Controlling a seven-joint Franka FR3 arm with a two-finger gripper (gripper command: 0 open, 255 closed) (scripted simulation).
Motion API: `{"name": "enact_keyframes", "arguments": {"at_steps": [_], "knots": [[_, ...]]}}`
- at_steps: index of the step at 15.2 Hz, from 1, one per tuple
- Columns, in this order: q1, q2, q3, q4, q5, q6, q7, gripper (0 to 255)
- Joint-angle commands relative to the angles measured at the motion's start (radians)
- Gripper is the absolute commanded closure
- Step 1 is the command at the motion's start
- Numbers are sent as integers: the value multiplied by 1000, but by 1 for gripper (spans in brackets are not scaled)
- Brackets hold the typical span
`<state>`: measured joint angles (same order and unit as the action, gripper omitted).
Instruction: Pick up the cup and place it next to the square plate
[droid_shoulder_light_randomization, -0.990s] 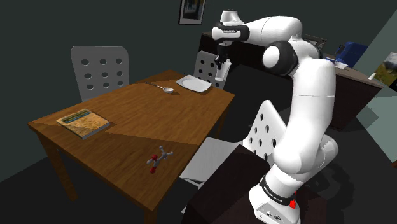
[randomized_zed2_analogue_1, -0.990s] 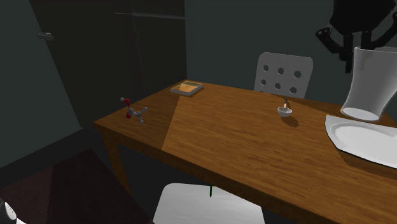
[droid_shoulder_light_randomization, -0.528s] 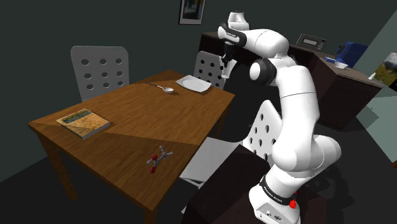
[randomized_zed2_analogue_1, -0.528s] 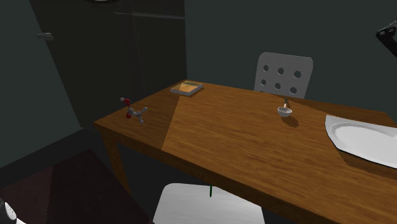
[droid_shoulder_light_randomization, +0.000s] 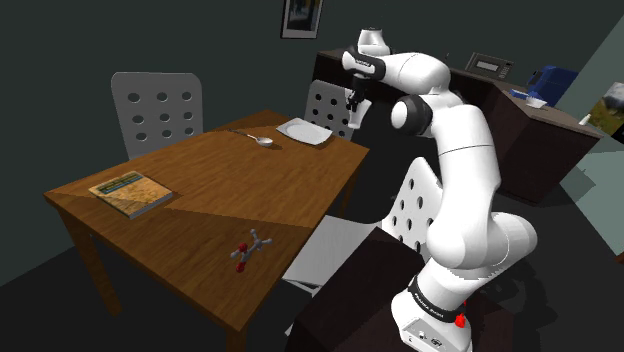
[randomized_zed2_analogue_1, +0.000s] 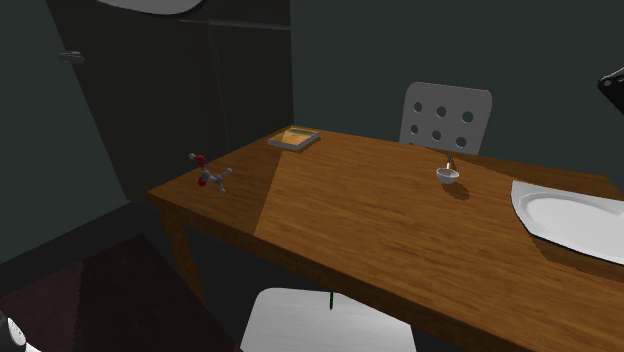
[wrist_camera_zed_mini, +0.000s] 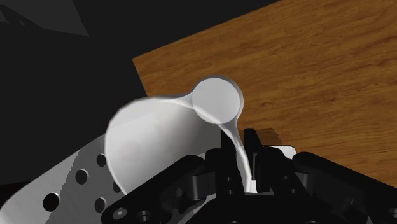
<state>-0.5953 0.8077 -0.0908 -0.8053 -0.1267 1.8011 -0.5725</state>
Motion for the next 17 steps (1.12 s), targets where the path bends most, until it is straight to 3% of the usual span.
{"name": "enact_keyframes", "arguments": {"at_steps": [1,17], "knots": [[1,-23,0,-67,-3,45,5,255],[7,-31,-2,-296,-14,263,41,255]]}}
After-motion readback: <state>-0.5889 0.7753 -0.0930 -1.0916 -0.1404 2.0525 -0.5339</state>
